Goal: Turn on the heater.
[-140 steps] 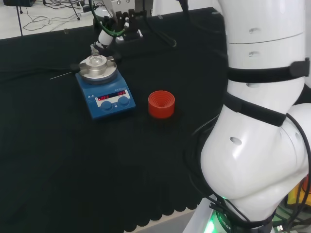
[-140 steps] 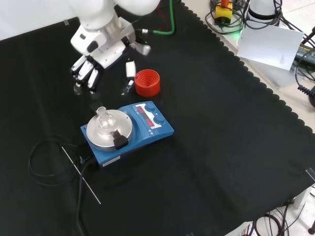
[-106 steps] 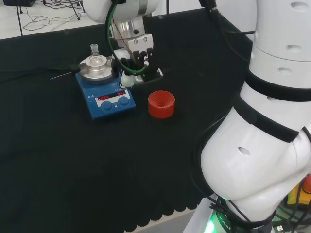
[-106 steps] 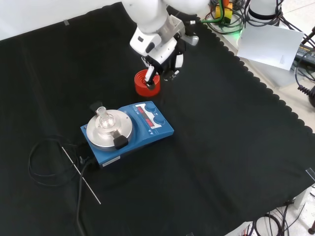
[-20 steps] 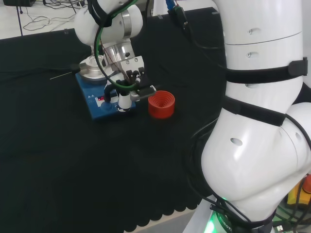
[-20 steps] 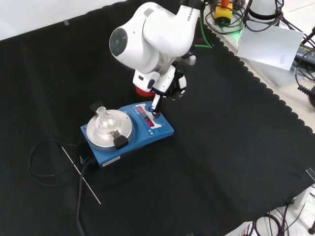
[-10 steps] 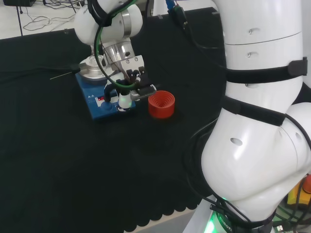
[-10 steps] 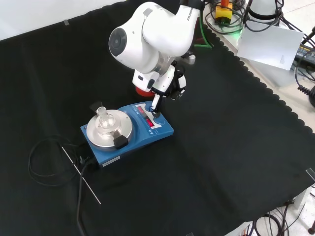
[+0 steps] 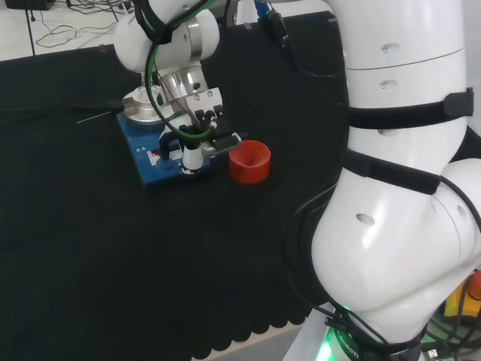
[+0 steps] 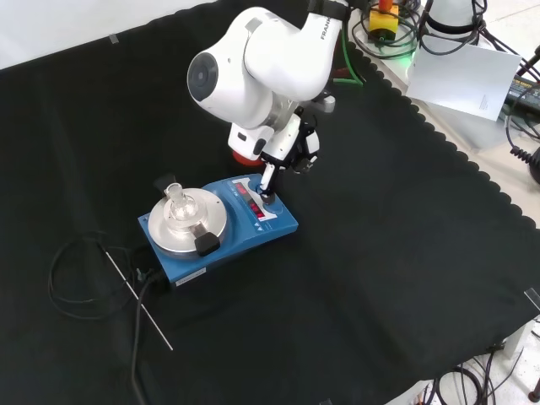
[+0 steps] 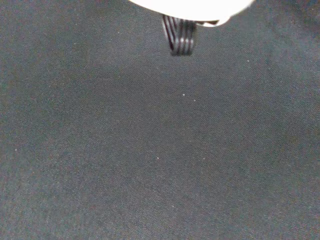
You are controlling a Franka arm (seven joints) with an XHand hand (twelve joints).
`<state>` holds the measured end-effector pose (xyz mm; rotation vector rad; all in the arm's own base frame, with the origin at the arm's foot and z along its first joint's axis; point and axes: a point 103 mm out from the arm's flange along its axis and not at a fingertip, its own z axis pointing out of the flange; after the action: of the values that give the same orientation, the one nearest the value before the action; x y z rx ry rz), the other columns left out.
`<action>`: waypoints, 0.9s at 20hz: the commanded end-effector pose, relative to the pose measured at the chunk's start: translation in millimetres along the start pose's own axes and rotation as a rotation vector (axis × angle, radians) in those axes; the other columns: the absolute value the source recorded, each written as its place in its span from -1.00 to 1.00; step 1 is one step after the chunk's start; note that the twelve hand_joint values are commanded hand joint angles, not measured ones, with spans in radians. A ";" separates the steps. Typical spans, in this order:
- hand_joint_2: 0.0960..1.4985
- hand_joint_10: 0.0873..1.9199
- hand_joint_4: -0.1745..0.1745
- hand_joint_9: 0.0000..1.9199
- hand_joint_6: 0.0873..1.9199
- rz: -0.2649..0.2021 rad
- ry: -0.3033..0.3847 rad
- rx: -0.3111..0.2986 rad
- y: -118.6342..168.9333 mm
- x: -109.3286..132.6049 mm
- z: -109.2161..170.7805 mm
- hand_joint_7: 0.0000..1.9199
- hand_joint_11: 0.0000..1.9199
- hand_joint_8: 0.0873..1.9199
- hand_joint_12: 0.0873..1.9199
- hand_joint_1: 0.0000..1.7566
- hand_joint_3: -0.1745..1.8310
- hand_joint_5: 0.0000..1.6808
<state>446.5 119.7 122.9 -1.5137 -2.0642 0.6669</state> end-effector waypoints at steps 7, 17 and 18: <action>-0.18 0.54 -0.23 0.84 -0.39 -0.003 0.001 -0.004 -0.6 -0.5 1.8 0.76 0.47 0.56 0.46 0.68 0.28 -0.66; -0.18 0.54 -0.24 0.84 -0.37 0.011 -0.006 -0.076 -25.4 2.6 -35.3 0.76 0.47 0.55 0.46 0.67 0.28 -0.66; -0.18 0.54 -0.24 0.84 -0.37 0.014 -0.010 -0.082 -29.2 3.1 -37.6 0.76 0.47 0.55 0.46 0.67 0.28 -0.66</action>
<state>451.4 119.5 149.8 -1.5457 -2.0971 0.6206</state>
